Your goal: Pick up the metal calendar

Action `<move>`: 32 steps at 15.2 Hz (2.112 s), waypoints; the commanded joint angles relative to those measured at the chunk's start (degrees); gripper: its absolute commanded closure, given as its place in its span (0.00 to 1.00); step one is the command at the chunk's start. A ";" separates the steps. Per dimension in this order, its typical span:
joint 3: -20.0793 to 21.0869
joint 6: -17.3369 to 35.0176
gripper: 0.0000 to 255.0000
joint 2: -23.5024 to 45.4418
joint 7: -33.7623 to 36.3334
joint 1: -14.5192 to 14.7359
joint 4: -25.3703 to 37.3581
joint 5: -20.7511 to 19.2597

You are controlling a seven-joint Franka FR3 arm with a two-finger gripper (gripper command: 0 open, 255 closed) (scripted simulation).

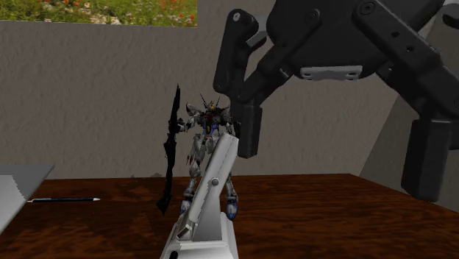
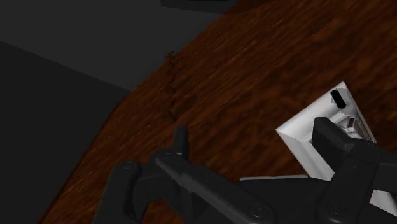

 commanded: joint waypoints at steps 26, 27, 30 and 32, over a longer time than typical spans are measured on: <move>1.72 -3.47 1.00 27.46 -5.73 5.86 24.90 14.65; 1.70 -3.48 1.00 27.47 -5.78 5.84 24.91 14.64; 1.70 -3.51 1.00 27.60 -5.76 5.84 25.07 14.64; 1.78 -3.53 1.00 27.23 -5.60 5.92 24.78 14.67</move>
